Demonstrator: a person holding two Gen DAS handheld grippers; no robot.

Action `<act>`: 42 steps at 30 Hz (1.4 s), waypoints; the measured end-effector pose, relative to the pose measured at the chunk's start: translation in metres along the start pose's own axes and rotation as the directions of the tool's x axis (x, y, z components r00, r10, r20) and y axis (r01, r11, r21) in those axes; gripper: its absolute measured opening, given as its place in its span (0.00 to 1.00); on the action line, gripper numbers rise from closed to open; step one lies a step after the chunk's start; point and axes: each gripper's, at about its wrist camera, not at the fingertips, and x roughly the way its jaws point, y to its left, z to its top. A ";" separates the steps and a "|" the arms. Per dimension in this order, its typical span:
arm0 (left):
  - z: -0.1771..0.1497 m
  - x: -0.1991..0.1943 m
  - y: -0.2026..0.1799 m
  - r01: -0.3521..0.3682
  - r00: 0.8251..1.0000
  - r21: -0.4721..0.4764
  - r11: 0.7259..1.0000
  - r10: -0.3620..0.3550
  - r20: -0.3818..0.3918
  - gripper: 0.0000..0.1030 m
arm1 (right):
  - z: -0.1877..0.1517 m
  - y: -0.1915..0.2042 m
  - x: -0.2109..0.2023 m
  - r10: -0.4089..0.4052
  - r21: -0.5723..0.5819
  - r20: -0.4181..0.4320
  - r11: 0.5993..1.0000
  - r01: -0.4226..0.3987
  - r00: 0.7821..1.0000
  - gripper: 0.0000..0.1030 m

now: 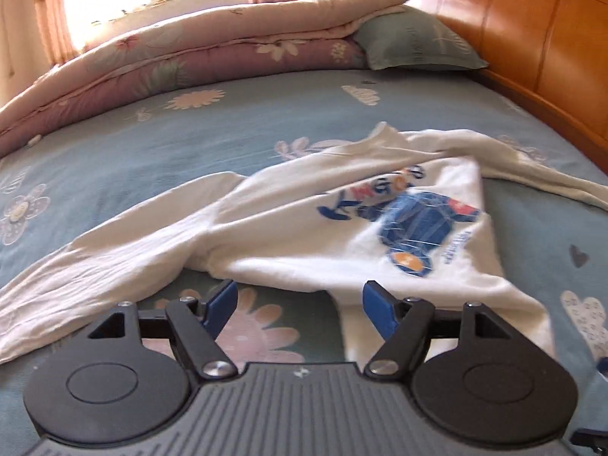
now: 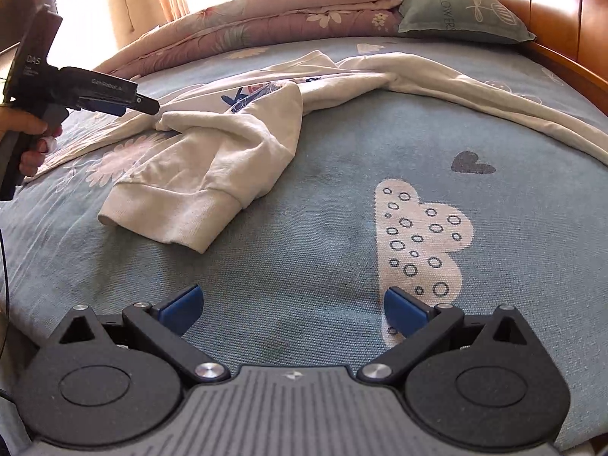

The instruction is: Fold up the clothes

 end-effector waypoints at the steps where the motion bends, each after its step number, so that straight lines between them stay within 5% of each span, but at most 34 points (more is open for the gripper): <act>1: -0.001 -0.003 -0.013 0.048 0.999 0.036 0.998 -0.047 -0.015 0.75 | 0.000 0.001 0.000 -0.004 -0.005 -0.002 1.000 0.004 1.000 1.00; 6: -0.003 -0.004 -0.088 0.304 0.948 0.117 0.946 -0.287 -0.138 0.76 | 0.000 0.006 0.002 -0.026 -0.031 -0.009 0.999 0.025 1.000 1.00; 8: -0.002 -0.001 -0.111 0.418 0.898 0.087 0.904 -0.398 -0.186 0.76 | 0.000 0.006 0.002 -0.030 -0.037 -0.010 0.999 0.029 1.000 1.00; 10: -0.001 0.003 -0.132 0.528 0.831 0.042 0.848 -0.506 -0.232 0.78 | 0.000 0.006 0.001 -0.026 -0.035 -0.010 0.999 0.026 1.000 1.00; 12: -0.002 0.015 -0.151 0.572 0.788 0.010 0.820 -0.546 -0.284 0.82 | -0.001 0.005 0.000 -0.023 -0.034 -0.010 0.999 0.023 1.000 1.00; 15: -0.007 0.040 -0.164 0.538 0.777 -0.047 0.842 -0.517 -0.358 0.82 | -0.002 0.003 -0.001 -0.018 -0.030 -0.009 0.999 0.018 1.000 1.00; 17: -0.009 0.051 -0.163 0.474 0.799 -0.078 0.877 -0.466 -0.381 0.81 | -0.002 0.003 -0.002 -0.015 -0.028 -0.008 1.000 0.014 1.000 1.00; 21: 0.001 0.042 -0.147 0.281 0.921 0.071 0.957 -0.248 -0.301 0.82 | -0.004 -0.002 -0.006 -0.007 -0.018 0.001 1.000 0.007 1.000 1.00; 23: 0.007 0.042 -0.132 0.208 0.944 0.122 0.970 -0.167 -0.284 0.82 | -0.004 -0.004 -0.006 -0.003 -0.008 0.007 1.000 0.003 1.000 1.00; 26: 0.015 0.042 -0.102 0.155 0.954 0.110 0.982 -0.120 -0.276 0.82 | -0.004 -0.005 -0.006 -0.003 -0.001 0.012 1.000 0.003 1.000 1.00; 30: 0.030 0.031 -0.067 0.022 0.986 0.122 0.992 -0.002 -0.165 0.82 | -0.004 -0.006 -0.005 -0.002 -0.004 0.017 1.000 0.002 1.000 1.00; 36: 0.044 0.033 -0.032 0.042 0.983 0.083 0.996 -0.027 -0.179 0.83 | -0.003 -0.004 -0.003 -0.016 -0.021 0.016 1.000 0.016 1.000 1.00; 42: 0.034 0.041 -0.052 -0.045 0.982 0.278 0.959 0.093 -0.162 0.84 | -0.001 0.000 -0.002 -0.037 -0.043 0.003 0.998 0.037 0.999 1.00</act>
